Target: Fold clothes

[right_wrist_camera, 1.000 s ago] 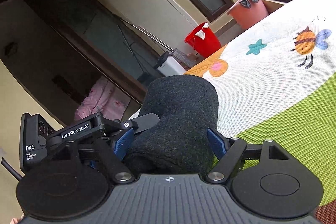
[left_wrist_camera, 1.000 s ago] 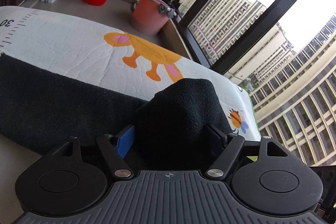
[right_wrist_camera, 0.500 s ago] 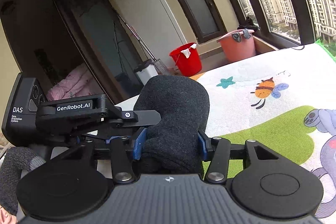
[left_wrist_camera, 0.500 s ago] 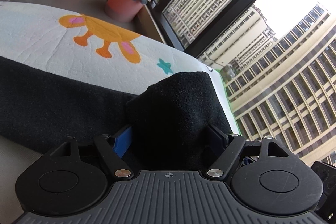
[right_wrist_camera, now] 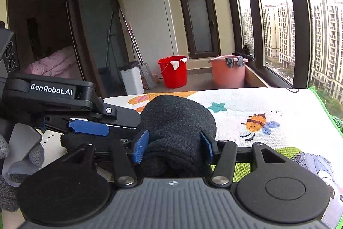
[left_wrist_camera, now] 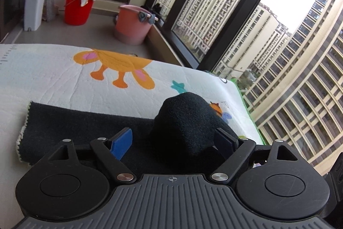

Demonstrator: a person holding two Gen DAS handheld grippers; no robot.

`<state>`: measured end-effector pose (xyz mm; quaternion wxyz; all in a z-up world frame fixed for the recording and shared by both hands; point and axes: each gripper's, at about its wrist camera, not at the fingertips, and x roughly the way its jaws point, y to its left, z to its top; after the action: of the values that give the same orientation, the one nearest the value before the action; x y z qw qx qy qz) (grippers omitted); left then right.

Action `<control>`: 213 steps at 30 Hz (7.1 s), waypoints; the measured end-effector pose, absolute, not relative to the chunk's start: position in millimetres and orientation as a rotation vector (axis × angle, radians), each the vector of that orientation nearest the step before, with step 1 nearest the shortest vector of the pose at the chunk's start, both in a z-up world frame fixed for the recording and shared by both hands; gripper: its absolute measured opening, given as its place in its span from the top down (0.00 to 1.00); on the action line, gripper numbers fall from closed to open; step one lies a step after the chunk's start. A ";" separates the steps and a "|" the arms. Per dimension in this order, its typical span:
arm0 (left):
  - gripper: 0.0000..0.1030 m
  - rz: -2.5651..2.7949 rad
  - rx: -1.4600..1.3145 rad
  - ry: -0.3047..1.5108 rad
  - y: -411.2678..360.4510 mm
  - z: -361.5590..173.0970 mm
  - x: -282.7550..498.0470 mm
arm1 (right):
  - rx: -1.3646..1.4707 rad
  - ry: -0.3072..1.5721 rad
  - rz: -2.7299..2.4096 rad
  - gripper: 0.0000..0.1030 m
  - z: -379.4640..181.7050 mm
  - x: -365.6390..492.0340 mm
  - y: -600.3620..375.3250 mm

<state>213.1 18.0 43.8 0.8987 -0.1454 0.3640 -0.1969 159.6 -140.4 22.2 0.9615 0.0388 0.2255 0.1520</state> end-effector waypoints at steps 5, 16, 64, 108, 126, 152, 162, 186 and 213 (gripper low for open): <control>0.13 -0.407 -0.246 0.736 11.9 47.6 218.4 | -0.029 0.440 0.314 0.43 22.4 153.5 -110.4; 0.08 -0.291 -0.116 0.739 12.1 27.3 237.5 | -0.026 0.456 0.405 0.20 25.2 149.5 -108.9; 0.54 -0.067 -0.141 0.725 94.8 0.5 207.3 | 0.667 0.527 0.488 0.01 -37.9 177.1 -197.5; 0.36 -0.358 -0.276 0.717 49.4 12.4 227.7 | -0.042 0.529 0.413 0.00 -0.2 173.1 -88.5; 0.05 -0.343 -0.354 0.659 65.5 -15.6 226.9 | -0.009 0.684 0.448 0.00 -18.6 190.8 -99.8; 0.00 -0.372 -0.373 0.654 68.6 -21.3 231.8 | 0.392 0.703 0.575 0.22 -15.8 169.4 -176.5; 0.00 -0.370 -0.374 0.658 69.0 -21.0 229.3 | 1.053 0.722 0.558 0.09 -44.9 197.6 -221.6; 0.01 -0.158 -0.305 0.701 132.8 -8.3 174.8 | 0.687 0.723 0.472 0.28 -32.4 207.0 -159.4; 0.01 -0.297 -0.134 0.686 63.2 54.7 210.2 | -0.316 0.434 0.306 0.23 2.8 158.2 -24.6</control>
<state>210.2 63.2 54.7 0.9287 -0.0655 0.3349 -0.1451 158.2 -24.6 2.8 0.9527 -0.1556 0.2135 0.1505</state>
